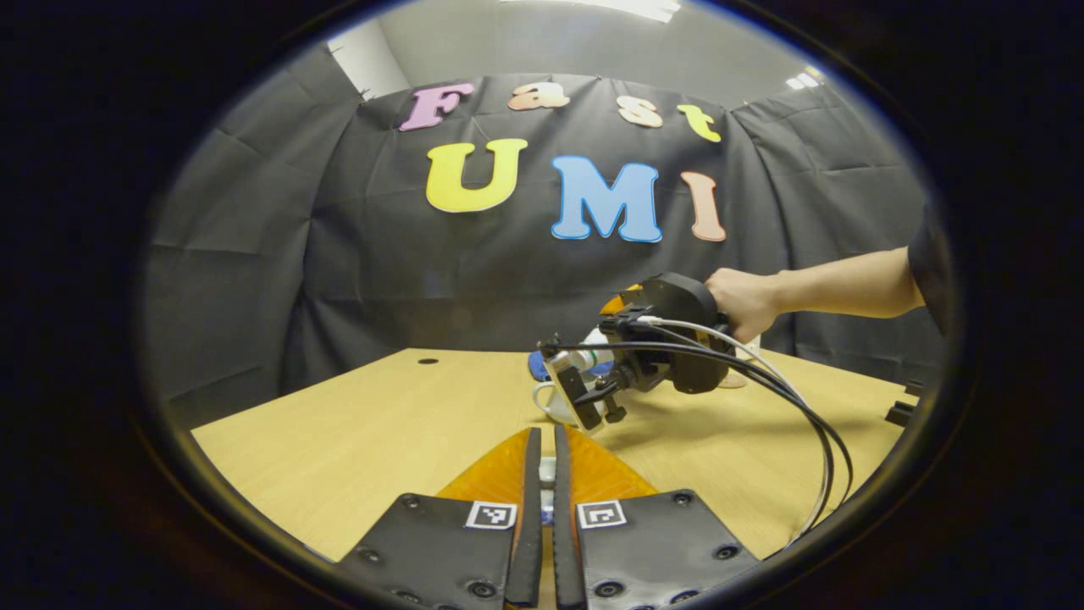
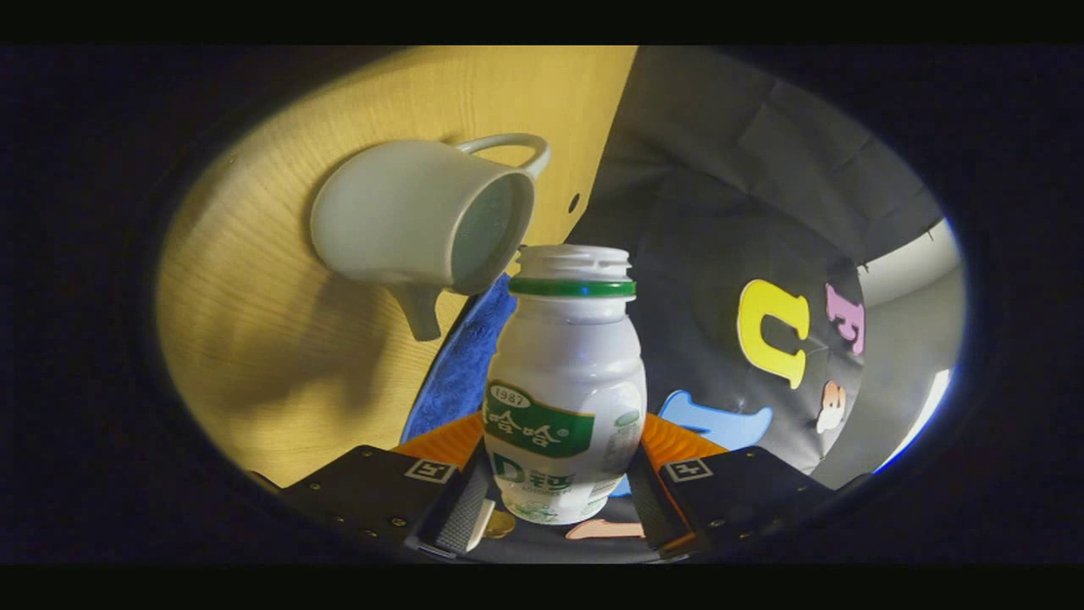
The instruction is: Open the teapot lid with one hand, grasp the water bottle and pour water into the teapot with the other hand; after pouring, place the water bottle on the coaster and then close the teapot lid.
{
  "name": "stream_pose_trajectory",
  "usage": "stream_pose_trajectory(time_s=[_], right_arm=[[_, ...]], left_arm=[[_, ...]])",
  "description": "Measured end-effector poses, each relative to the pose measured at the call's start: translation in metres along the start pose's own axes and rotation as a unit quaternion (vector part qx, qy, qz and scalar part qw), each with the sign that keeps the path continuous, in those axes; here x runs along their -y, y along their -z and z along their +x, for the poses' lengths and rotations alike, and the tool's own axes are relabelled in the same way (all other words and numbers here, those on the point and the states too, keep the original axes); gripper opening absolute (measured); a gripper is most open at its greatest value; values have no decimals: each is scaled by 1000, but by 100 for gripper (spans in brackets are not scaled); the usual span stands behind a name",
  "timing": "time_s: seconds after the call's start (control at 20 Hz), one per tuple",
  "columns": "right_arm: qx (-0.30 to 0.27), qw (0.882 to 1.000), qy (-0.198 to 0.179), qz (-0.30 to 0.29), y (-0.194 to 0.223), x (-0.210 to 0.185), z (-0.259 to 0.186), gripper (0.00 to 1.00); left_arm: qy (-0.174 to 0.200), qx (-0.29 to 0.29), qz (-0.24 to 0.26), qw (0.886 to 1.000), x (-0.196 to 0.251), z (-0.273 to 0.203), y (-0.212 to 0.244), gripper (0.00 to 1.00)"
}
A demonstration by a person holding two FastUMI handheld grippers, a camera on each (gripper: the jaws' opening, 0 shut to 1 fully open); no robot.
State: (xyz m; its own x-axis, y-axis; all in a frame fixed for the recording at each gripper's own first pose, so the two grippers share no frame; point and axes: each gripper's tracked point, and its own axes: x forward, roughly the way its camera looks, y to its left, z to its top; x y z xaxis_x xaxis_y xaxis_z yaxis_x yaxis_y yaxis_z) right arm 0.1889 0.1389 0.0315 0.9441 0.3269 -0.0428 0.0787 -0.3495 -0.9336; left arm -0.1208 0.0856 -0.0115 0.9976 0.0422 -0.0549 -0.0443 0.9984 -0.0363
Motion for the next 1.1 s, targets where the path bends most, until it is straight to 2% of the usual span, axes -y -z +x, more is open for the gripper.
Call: stream_pose_trajectory(time_s=[0.1, 0.2, 0.25, 0.3, 0.35, 0.4, 0.45, 0.5, 0.7, 0.8, 0.85, 0.95, 1.0, 1.1], right_arm=[[-2, 998, -20, 57, 0, -9, -3, 74], [-3, 992, -38, 121, -2, -18, -7, 74], [-2, 987, -44, 153, -2, -20, -9, 74], [-3, 981, -46, 187, -2, -20, -11, 74], [-6, 972, -49, 229, 0, -20, -13, 74], [-7, 959, -55, 277, 2, -23, -15, 74], [-12, 941, -62, 331, 4, -24, -19, 74], [-15, 917, -70, 391, 5, -27, -22, 74], [-5, 800, -87, 594, 2, -22, -47, 74], [0, 739, -82, 669, 9, -19, -62, 74], [0, 713, -77, 696, 15, -18, -69, 74], [-3, 670, -72, 739, 29, -21, -81, 74], [-1, 652, -72, 755, 34, -22, -85, 74], [1, 617, -70, 784, 45, -22, -96, 74]], left_arm=[[4, -5, -6, 1000, 1, 3, 4, 12], [8, -15, -20, 1000, 2, 4, 8, 8], [8, -15, -23, 1000, 0, 6, 7, 12], [6, -13, -24, 1000, -3, 6, 4, 12], [6, -9, -26, 1000, -5, 9, -1, 16], [9, -5, -31, 999, -4, 13, -4, 16], [13, 0, -38, 999, -5, 18, -8, 16], [15, 4, -44, 999, -6, 24, -11, 16], [23, 15, -48, 998, -1, 49, -21, 12], [33, 19, -47, 998, 4, 61, -25, 16], [40, 19, -46, 998, 7, 70, -29, 16], [54, 27, -44, 997, 11, 86, -38, 16], [59, 29, -42, 997, 12, 96, -41, 12], [65, 35, -37, 997, 14, 119, -51, 16]])
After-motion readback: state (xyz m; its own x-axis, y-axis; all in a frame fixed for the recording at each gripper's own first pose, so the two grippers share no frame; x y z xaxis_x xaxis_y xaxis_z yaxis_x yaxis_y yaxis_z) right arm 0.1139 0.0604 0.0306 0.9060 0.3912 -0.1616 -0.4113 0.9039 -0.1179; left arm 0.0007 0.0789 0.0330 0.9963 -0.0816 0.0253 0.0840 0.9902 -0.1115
